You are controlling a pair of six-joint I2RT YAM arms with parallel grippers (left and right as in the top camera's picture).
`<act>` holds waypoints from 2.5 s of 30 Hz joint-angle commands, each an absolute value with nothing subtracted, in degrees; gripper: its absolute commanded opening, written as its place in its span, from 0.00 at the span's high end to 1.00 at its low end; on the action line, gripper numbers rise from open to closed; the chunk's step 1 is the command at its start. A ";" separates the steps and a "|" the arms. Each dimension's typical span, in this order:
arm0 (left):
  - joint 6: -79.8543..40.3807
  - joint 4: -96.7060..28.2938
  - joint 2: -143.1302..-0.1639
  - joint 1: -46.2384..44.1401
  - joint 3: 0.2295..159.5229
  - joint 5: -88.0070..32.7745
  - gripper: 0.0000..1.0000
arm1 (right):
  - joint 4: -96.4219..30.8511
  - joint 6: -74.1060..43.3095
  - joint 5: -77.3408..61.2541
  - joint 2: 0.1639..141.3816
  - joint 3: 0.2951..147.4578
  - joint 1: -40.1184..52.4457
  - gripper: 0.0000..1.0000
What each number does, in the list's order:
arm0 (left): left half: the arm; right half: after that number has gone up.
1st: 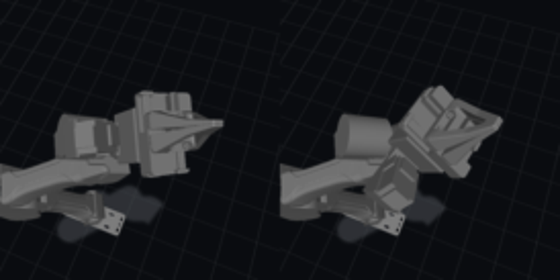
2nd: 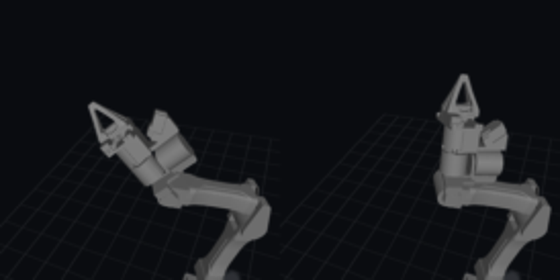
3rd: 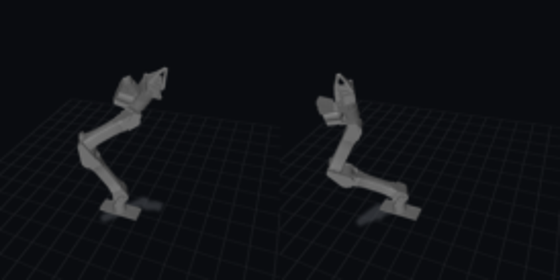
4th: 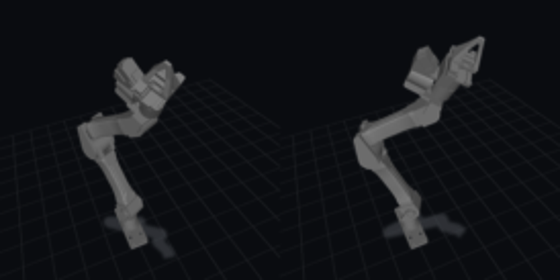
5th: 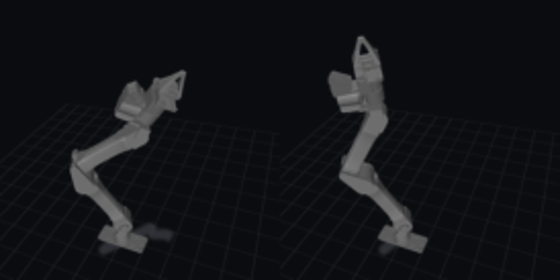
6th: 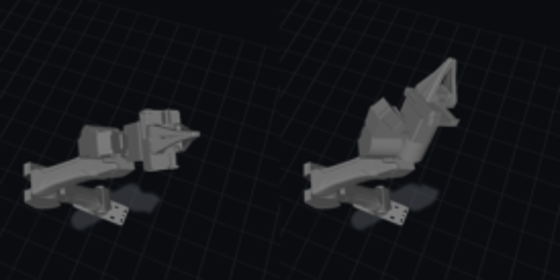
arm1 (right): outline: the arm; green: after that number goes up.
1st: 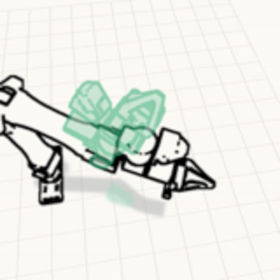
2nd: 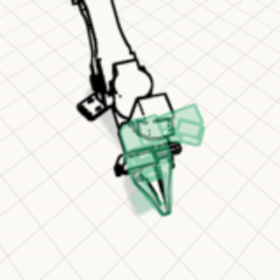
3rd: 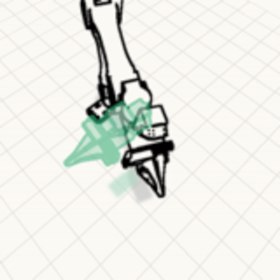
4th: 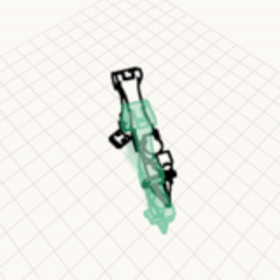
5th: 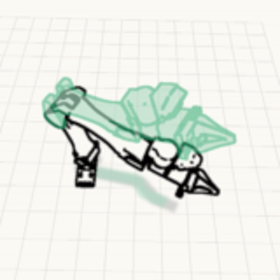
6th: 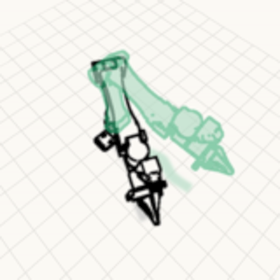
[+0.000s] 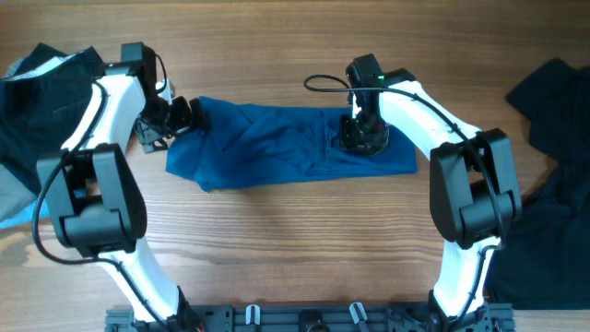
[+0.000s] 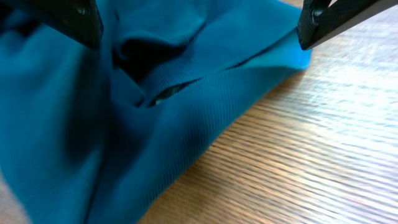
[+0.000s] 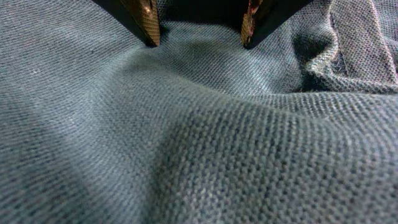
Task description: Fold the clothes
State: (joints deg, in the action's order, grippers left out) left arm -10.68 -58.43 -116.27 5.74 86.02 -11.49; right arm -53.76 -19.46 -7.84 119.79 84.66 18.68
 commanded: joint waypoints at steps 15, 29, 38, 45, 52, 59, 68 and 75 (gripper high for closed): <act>-3.20 -58.08 -125.08 5.80 85.34 -23.46 0.08 | -53.52 -19.68 -7.46 121.40 83.96 18.79 0.52; -3.25 -56.93 -125.43 0.89 85.34 -25.06 0.70 | -54.28 -19.66 -7.46 121.40 83.96 18.79 0.52; -3.42 -56.69 -125.36 1.02 85.36 -25.04 0.96 | -54.85 -19.68 -7.46 121.40 83.96 18.79 0.52; -8.21 -59.88 -121.45 5.63 88.01 -17.37 0.96 | -58.00 -19.46 -7.03 117.78 85.45 17.91 0.61; -8.16 -66.57 -113.80 11.97 94.43 -7.88 0.96 | -57.10 -17.52 -6.74 107.53 87.00 12.03 0.50; -8.43 -76.27 -113.34 12.16 104.86 -4.43 0.96 | -60.31 -14.90 -5.48 106.63 86.39 5.19 0.49; -16.05 -80.12 -113.36 -2.79 116.16 -9.21 0.96 | -61.73 -12.53 -4.21 106.63 85.03 -0.73 0.46; -22.65 -75.44 -113.54 -17.41 116.16 -9.13 0.96 | -62.04 -10.87 -4.21 106.63 85.03 -1.26 0.45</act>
State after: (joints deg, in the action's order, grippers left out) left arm -16.53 -77.65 -114.63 -11.53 114.83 -7.42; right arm -61.76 -12.88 -5.21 106.61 85.52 -1.28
